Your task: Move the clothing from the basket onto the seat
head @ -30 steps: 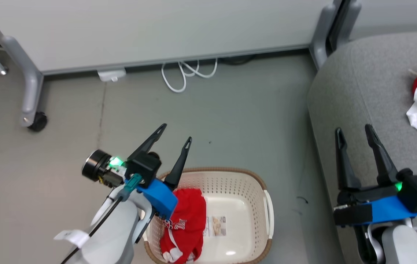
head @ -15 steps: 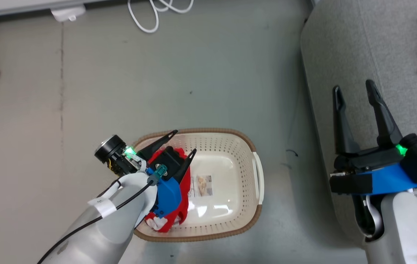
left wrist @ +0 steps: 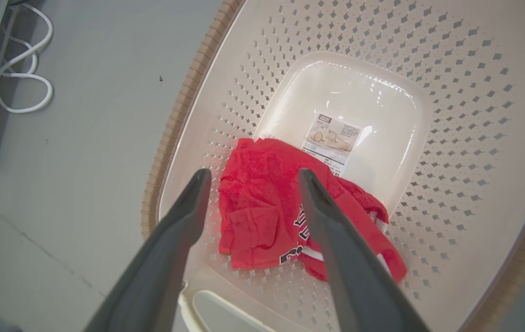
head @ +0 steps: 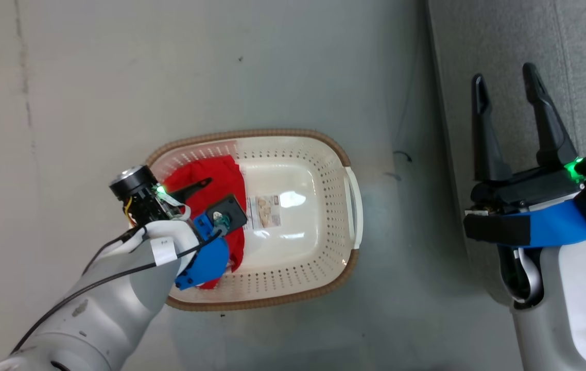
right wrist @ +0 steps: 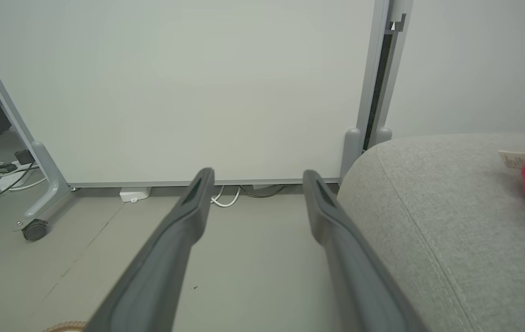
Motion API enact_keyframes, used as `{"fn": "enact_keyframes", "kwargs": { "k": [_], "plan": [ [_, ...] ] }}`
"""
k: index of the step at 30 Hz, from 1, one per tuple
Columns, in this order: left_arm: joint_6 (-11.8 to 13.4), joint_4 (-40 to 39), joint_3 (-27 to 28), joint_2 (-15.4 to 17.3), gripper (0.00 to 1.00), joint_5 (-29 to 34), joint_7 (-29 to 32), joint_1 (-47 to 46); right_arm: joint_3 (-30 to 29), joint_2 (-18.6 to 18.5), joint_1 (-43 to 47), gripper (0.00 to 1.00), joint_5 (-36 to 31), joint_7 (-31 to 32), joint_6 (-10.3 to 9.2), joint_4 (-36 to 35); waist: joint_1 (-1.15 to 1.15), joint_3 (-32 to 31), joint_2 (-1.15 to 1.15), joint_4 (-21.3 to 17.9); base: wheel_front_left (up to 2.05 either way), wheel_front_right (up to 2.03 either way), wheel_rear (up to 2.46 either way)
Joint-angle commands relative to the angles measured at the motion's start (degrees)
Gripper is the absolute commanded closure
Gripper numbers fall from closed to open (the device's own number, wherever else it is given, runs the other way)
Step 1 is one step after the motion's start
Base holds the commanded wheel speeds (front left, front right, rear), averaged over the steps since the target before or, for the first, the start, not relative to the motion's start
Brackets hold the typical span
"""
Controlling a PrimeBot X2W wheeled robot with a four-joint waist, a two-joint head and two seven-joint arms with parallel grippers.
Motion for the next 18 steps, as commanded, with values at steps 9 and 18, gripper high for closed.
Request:
{"fn": "enact_keyframes", "kwargs": {
  "k": [9,18],
  "plan": [
    [-0.05,3.73,-5.20,2.03,0.00,-0.76,8.06,-4.24,-0.63,0.08,-2.76,0.00,-0.39,-0.03,0.03,-1.47,-0.01,7.02,0.00,-2.58,0.00,0.00,0.00],
    [-0.05,4.51,-7.04,3.03,0.00,4.73,15.02,-7.79,-1.39,0.22,-3.89,0.00,-1.04,-0.03,0.03,-2.46,-0.01,11.88,0.00,-2.69,0.00,0.00,0.00]
  ]
}}
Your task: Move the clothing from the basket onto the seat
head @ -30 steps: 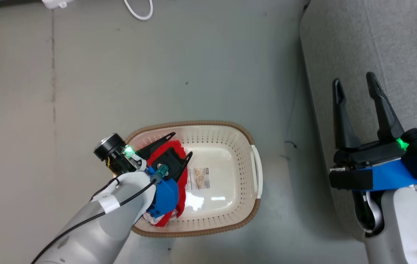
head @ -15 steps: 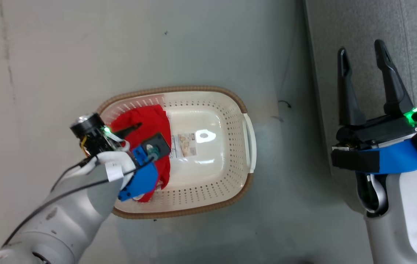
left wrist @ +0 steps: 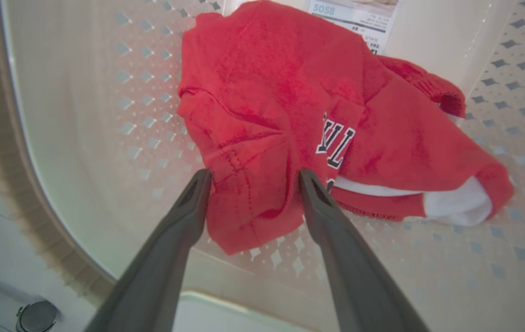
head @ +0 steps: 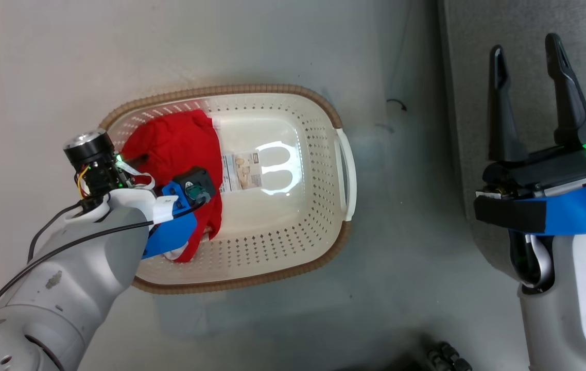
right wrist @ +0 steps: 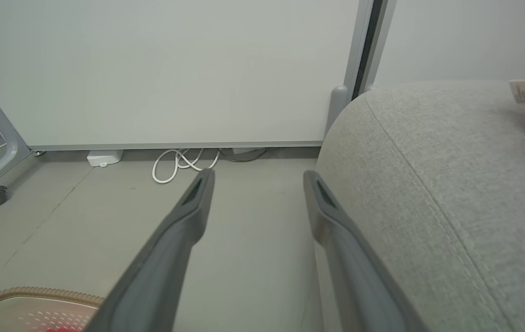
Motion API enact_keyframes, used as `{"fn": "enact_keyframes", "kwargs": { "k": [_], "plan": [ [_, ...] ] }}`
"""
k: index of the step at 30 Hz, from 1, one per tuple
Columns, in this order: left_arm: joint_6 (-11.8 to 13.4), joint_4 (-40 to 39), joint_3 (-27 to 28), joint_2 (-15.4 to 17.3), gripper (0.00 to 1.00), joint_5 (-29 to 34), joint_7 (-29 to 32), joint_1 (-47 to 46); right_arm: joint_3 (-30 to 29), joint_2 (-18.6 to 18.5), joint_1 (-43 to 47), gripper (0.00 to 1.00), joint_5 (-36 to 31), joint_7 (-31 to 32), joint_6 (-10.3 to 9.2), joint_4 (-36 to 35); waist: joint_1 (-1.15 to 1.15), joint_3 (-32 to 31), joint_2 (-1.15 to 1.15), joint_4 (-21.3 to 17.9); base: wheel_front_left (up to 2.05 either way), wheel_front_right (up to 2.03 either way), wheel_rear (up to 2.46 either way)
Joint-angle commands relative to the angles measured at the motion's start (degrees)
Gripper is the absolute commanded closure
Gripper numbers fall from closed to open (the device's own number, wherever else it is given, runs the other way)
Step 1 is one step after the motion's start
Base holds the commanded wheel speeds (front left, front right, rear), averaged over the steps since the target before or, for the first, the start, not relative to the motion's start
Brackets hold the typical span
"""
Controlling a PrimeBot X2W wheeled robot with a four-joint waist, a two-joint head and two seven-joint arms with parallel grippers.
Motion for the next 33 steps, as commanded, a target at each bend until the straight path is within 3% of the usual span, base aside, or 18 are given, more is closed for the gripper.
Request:
{"fn": "enact_keyframes", "kwargs": {
  "k": [1,11,19,21,22,33],
  "plan": [
    [-0.05,0.18,-0.22,-0.11,0.00,1.33,1.49,-1.05,0.02,0.08,-1.27,0.00,-0.22,-0.03,0.03,-0.38,-0.01,1.46,0.00,-0.04,0.00,0.00,0.00],
    [-0.06,0.52,-0.41,-2.47,0.00,12.36,8.85,-2.44,0.37,0.28,-1.77,0.00,-1.49,-0.04,0.03,-1.18,-0.01,5.11,0.00,-1.08,0.00,0.00,0.00],
    [-0.06,0.61,-0.42,-2.33,0.00,12.14,12.81,-3.48,-0.20,0.36,-2.07,0.00,-3.09,-0.03,0.03,-2.26,-0.01,7.59,0.00,-1.23,0.00,0.00,0.00],
    [-0.06,0.62,-0.42,-1.99,0.61,11.56,12.93,-3.60,-0.36,0.37,-2.33,0.00,-3.39,-0.03,0.03,-2.47,-0.01,8.00,0.00,-1.22,0.00,0.00,0.00],
    [-0.06,0.61,-0.42,-1.91,1.00,11.98,12.79,-3.54,-0.41,0.38,-2.45,0.00,-3.46,-0.03,0.03,-2.48,-0.01,8.13,0.00,-1.24,0.00,0.00,0.00],
    [1.11,0.46,-0.31,-2.67,1.00,11.05,4.99,-1.11,-0.98,0.39,-2.16,0.00,-3.88,-0.04,0.03,-1.65,-0.01,5.20,0.00,-0.96,0.00,0.00,0.00]
  ]
}}
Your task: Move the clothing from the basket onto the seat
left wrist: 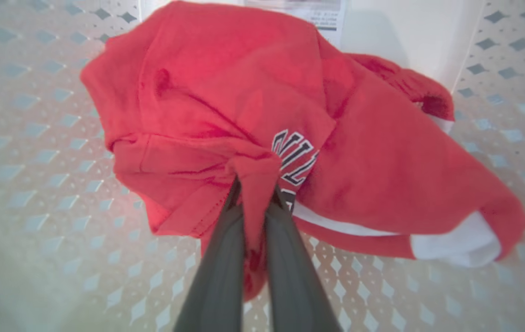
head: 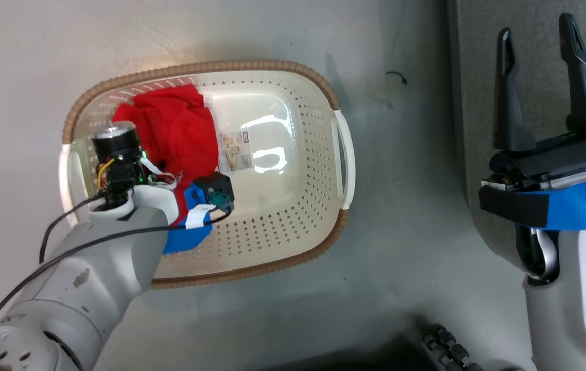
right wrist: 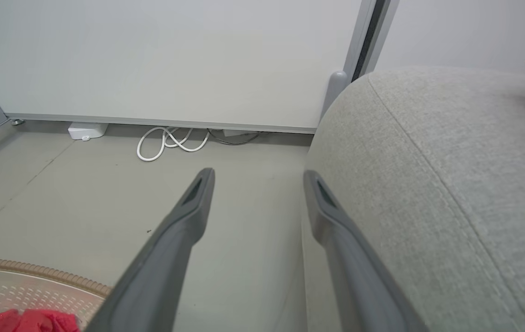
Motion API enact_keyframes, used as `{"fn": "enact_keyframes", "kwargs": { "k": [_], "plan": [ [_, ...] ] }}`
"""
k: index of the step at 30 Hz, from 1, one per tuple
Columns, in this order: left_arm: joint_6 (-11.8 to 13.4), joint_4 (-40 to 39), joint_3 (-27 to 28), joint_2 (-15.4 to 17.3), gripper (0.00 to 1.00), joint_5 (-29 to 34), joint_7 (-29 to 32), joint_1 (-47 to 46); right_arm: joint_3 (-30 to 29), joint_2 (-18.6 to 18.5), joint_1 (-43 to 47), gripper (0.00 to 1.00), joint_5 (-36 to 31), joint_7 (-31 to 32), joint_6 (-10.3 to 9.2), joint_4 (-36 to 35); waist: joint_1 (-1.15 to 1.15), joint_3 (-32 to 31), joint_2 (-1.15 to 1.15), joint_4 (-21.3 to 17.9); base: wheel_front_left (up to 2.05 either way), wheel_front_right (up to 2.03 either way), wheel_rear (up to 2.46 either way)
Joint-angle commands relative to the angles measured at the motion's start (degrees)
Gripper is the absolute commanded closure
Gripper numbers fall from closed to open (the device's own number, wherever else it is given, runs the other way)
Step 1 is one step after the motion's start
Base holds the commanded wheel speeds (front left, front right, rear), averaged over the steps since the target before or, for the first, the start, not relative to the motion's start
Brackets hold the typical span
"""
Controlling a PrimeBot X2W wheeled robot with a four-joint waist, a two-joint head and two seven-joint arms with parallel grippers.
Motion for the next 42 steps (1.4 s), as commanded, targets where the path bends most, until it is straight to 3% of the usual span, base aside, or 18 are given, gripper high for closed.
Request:
{"fn": "enact_keyframes", "kwargs": {
  "k": [1,8,16,26,36,42],
  "plan": [
    [0.53,0.02,-0.03,-0.17,1.00,-0.31,-1.49,0.69,-0.06,0.12,-0.37,0.00,0.19,-0.05,0.03,0.16,0.00,-1.62,0.00,0.18,0.00,0.00,0.00],
    [1.73,-0.04,2.66,-2.04,1.00,-4.52,-7.18,3.03,0.13,0.12,1.02,0.00,0.95,-0.04,0.03,1.24,0.00,-7.03,0.00,0.57,0.00,0.00,0.00],
    [-0.33,-0.61,6.61,-2.61,1.00,-10.85,-14.72,2.39,-0.76,0.10,3.63,0.00,0.27,-0.04,0.03,2.70,0.00,-14.32,0.00,1.85,0.00,0.00,0.00],
    [-0.65,-0.80,9.60,-4.21,1.00,-17.37,-21.16,6.01,-1.35,0.10,6.49,0.00,-0.15,-0.04,0.03,4.47,0.00,-22.13,0.00,3.24,0.00,0.00,0.00],
    [-0.55,-3.28,12.75,-5.51,1.00,-22.33,-24.68,10.17,-2.06,0.02,10.14,0.00,-0.44,-0.05,0.03,6.35,0.00,-30.58,0.00,4.71,0.00,0.00,0.00],
    [-0.56,-8.66,14.76,-4.51,1.00,-24.11,-24.94,12.54,-2.37,-0.30,12.80,0.00,-0.57,-0.04,0.03,7.48,0.00,-36.16,0.00,5.53,0.00,0.00,0.00]
  ]
}}
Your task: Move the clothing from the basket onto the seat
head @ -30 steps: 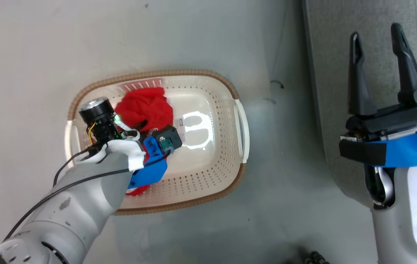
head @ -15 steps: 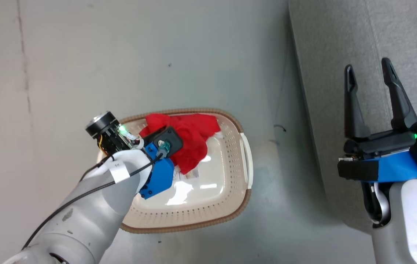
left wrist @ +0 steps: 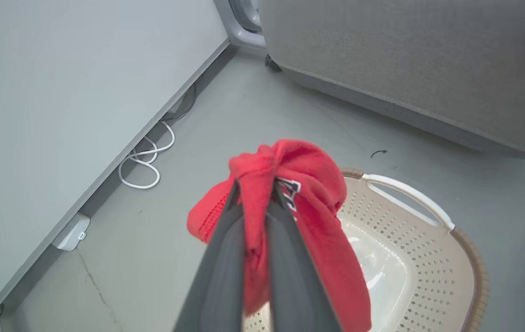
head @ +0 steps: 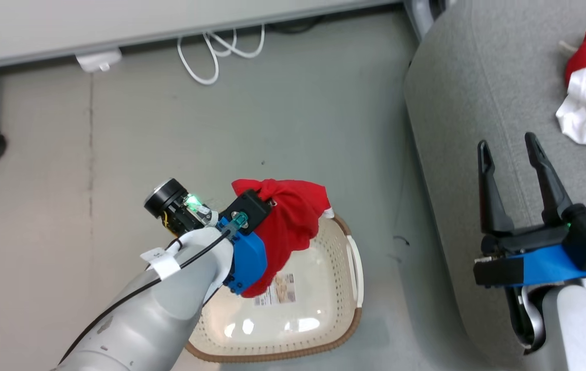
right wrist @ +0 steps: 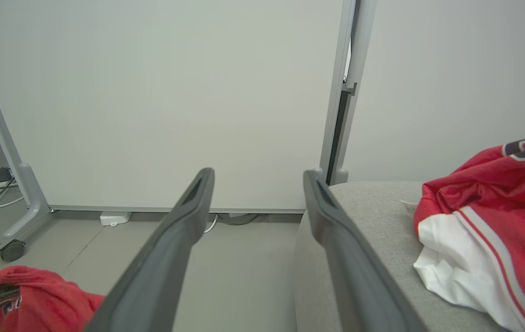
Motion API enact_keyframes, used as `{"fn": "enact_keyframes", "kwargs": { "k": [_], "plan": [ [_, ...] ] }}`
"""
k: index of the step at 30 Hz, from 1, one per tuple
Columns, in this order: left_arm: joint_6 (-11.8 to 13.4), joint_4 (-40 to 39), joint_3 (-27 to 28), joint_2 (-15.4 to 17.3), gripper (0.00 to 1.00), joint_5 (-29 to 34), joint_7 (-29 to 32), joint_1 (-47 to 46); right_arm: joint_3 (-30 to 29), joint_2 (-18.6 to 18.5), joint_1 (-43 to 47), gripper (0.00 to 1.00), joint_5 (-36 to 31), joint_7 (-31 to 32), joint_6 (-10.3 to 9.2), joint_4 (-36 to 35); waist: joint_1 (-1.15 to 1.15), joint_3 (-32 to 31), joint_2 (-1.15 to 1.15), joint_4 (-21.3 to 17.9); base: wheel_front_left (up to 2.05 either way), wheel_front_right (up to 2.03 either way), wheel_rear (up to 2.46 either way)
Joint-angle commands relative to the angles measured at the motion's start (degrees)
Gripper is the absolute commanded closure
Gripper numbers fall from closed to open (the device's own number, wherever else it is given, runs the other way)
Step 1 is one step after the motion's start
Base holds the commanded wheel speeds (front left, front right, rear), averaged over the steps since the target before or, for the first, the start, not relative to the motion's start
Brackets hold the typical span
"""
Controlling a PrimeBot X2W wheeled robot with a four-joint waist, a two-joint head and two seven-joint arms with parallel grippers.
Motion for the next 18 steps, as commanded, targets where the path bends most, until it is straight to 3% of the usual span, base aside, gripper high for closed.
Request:
{"fn": "enact_keyframes", "kwargs": {
  "k": [1,7,18],
  "plan": [
    [0.15,-1.99,0.90,0.66,1.00,-0.50,-0.25,1.09,-0.20,-0.30,1.35,0.00,-0.26,-0.04,0.03,0.37,0.01,-3.25,0.00,0.78,0.00,0.00,0.00],
    [1.05,-10.25,5.21,2.47,1.00,-2.28,-0.27,4.25,-0.45,-0.37,4.31,0.00,-0.22,-0.03,0.03,1.36,0.01,-7.77,0.00,1.39,0.00,0.00,0.00],
    [0.93,-23.03,13.23,2.85,1.00,-4.10,-0.28,8.79,-0.83,-0.53,8.52,0.00,0.19,-0.03,0.03,2.20,0.01,-13.66,0.00,2.88,0.00,0.00,0.00]
  ]
}}
